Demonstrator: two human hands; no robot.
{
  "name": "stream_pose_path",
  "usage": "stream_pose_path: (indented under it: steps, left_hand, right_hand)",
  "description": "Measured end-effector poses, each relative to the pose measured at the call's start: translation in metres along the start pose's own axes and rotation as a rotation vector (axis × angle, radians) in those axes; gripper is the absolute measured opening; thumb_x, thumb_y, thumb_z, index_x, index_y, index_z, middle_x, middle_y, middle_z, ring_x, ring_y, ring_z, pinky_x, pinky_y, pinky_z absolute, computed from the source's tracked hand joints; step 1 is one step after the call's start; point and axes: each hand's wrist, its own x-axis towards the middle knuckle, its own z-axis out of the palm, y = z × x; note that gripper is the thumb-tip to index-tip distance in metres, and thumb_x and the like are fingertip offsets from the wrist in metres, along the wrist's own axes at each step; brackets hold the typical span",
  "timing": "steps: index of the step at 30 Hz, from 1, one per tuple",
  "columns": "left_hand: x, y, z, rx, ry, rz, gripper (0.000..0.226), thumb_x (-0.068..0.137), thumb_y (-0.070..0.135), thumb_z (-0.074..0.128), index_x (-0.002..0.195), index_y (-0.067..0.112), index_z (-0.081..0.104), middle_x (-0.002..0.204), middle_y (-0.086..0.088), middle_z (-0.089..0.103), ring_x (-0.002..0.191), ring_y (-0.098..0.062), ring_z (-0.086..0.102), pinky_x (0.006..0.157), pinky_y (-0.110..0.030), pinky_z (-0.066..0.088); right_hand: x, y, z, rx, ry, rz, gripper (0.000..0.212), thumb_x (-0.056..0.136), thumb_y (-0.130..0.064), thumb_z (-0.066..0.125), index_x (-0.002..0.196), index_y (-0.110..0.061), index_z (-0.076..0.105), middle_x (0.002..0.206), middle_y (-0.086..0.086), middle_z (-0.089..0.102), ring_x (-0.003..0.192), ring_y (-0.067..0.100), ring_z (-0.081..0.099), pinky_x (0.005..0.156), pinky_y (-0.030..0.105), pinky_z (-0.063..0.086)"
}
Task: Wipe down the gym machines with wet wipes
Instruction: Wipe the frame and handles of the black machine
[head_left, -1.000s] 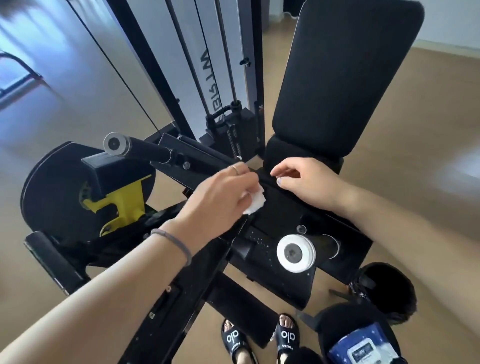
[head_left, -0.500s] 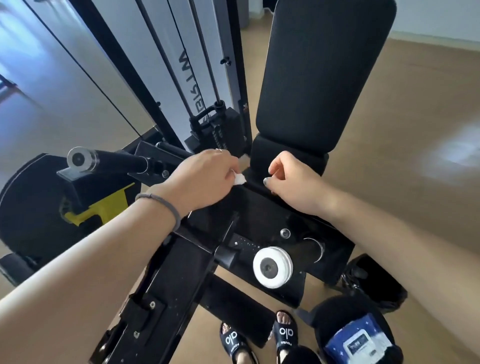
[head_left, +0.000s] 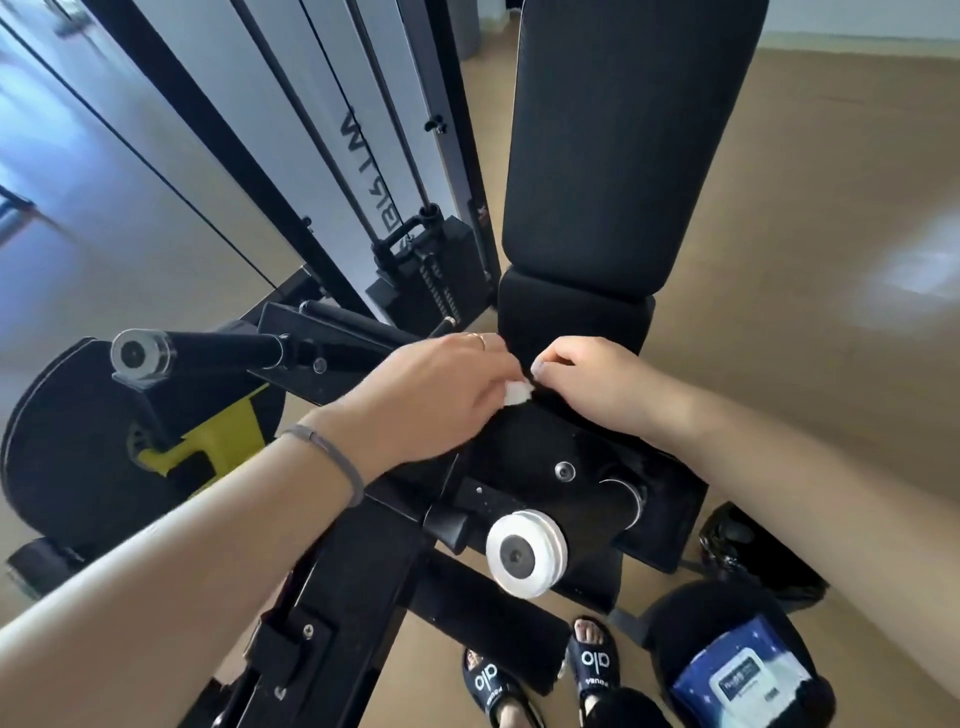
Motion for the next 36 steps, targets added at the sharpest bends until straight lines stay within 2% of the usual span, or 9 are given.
stream_pose_path:
  steps: [4,9,14,16,20,25,28,31,36]
  left_hand:
    - [-0.014,-0.056,-0.018,0.19,0.044,-0.186,0.035,0.102,0.022,0.037,0.118,0.024,0.067,0.117,0.009,0.063,0.113,-0.014,0.06,0.101,-0.034,0.05]
    - [-0.016,0.002,0.002,-0.024,0.073,-0.017,0.036,0.099,0.03,0.037,0.12,0.032,0.067,0.119,0.022,0.06,0.112,0.002,0.053,0.096,-0.016,0.042]
    - [-0.025,-0.065,-0.02,0.253,0.078,-0.174,0.036,0.106,0.028,0.034,0.119,0.024,0.067,0.112,0.009,0.064,0.109,-0.016,0.062,0.099,-0.034,0.05]
    - [-0.023,-0.055,-0.013,0.195,0.095,-0.163,0.03,0.107,0.026,0.04,0.121,0.028,0.066,0.115,0.013,0.063,0.11,-0.012,0.06,0.098,-0.03,0.049]
    - [-0.01,0.001,0.01,0.006,0.051,0.049,0.024,0.107,0.028,0.046,0.122,0.03,0.065,0.119,0.018,0.061,0.111,-0.005,0.057,0.099,-0.025,0.048]
    - [-0.029,-0.057,-0.009,0.13,0.176,-0.153,0.028,0.107,0.025,0.04,0.112,0.022,0.067,0.108,0.012,0.064,0.102,-0.012,0.062,0.093,-0.04,0.055]
    - [-0.023,-0.014,0.005,0.013,0.146,-0.022,0.028,0.105,0.024,0.044,0.12,0.023,0.067,0.118,0.011,0.065,0.111,-0.012,0.062,0.102,-0.034,0.051]
    - [-0.018,-0.007,0.008,0.045,0.113,0.066,0.026,0.104,0.021,0.048,0.123,0.025,0.065,0.119,0.01,0.065,0.111,-0.016,0.062,0.102,-0.034,0.049]
    - [-0.037,-0.053,-0.003,0.094,0.234,-0.19,0.028,0.106,0.028,0.041,0.113,0.02,0.066,0.115,0.008,0.066,0.109,-0.015,0.063,0.104,-0.035,0.048]
  right_hand:
    - [-0.009,0.01,0.007,-0.046,0.036,-0.055,0.019,0.101,-0.03,0.047,0.1,-0.024,0.066,0.099,-0.009,0.067,0.094,0.012,0.06,0.075,0.029,0.047]
    - [-0.013,0.012,0.014,-0.119,0.081,-0.13,0.026,0.104,-0.033,0.04,0.097,-0.021,0.063,0.094,-0.009,0.064,0.087,0.009,0.057,0.066,0.022,0.04]
    - [-0.014,0.013,0.016,-0.129,0.134,-0.161,0.034,0.106,-0.032,0.039,0.08,-0.018,0.054,0.075,-0.007,0.057,0.068,0.007,0.05,0.056,0.018,0.031]
    - [-0.013,0.012,0.019,-0.142,0.147,-0.178,0.037,0.106,-0.032,0.039,0.071,-0.021,0.043,0.072,-0.006,0.05,0.065,0.008,0.045,0.055,0.019,0.031]
    - [-0.013,0.012,0.018,-0.136,0.154,-0.202,0.034,0.107,-0.03,0.037,0.077,-0.018,0.046,0.073,-0.006,0.052,0.064,0.008,0.046,0.055,0.016,0.036]
    - [-0.015,0.011,0.021,-0.165,0.183,-0.219,0.041,0.108,-0.032,0.037,0.069,-0.019,0.038,0.066,-0.005,0.05,0.059,0.009,0.046,0.057,0.014,0.038]
    - [-0.014,0.012,0.021,-0.214,0.178,-0.214,0.041,0.108,-0.033,0.034,0.071,-0.017,0.04,0.072,-0.002,0.053,0.064,0.013,0.047,0.054,0.023,0.034]
    - [-0.014,0.012,0.019,-0.194,0.171,-0.21,0.041,0.108,-0.033,0.034,0.071,-0.017,0.041,0.07,-0.003,0.052,0.063,0.013,0.046,0.056,0.021,0.036]
    - [-0.014,0.012,0.025,-0.212,0.216,-0.207,0.044,0.108,-0.036,0.033,0.067,-0.021,0.037,0.069,-0.005,0.051,0.064,0.016,0.049,0.057,0.032,0.031]
